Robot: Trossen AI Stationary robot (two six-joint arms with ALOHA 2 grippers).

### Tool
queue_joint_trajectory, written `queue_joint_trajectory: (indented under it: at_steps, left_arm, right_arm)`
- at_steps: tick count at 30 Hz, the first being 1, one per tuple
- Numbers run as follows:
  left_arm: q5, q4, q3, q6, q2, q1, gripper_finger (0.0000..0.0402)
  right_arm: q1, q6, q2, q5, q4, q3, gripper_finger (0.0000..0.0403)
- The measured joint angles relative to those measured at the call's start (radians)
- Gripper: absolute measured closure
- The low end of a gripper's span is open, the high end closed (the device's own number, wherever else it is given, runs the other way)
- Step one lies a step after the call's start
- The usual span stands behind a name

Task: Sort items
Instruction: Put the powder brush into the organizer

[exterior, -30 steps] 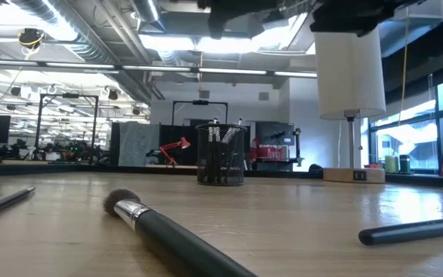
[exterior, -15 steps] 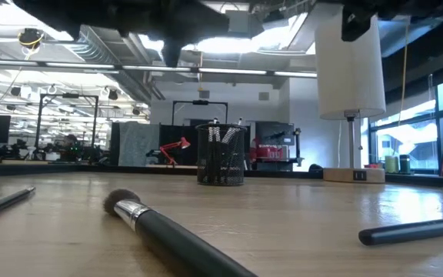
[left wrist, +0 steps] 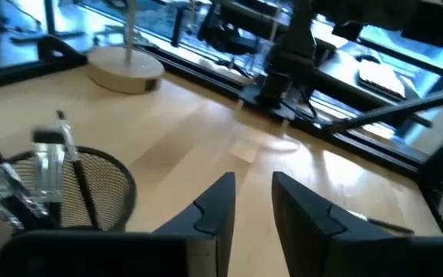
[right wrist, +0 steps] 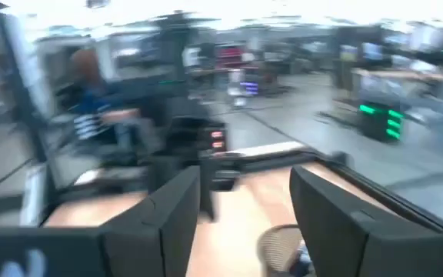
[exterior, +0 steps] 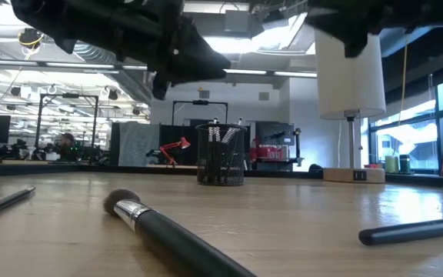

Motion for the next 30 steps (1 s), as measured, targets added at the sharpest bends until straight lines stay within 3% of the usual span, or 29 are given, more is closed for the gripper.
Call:
queue_joint_trajectory:
  at_steps: [4,9,15,19,30]
  left_arm:
    - [-0.008,-0.011,0.000,0.000,0.000,-0.001,0.0341]
    - [0.003,-0.067,0.000,0.000,0.000,-0.003,0.0355]
    - [0.007,-0.076,0.000,-0.002,0.000,-0.016,0.0351]
    - [0.007,-0.076,0.000,-0.002,0.000,-0.019,0.0344]
    - [0.007,-0.075,0.000,-0.010,-0.001,-0.019,0.0340]
  right_arm:
    - [-0.032,0.065,-0.002,-0.046,0.000,0.000,0.0219]
    - [-0.047,0.084,-0.003,-0.052,-0.001,0.000,0.0287]
    - [-0.047,0.118,-0.003,0.053,0.010,0.000,0.0354]
    - [-0.047,0.245,-0.005,0.075,0.014,0.000,0.0365]
    - [-0.048,0.183,-0.006,0.064,0.002,0.000,0.0366]
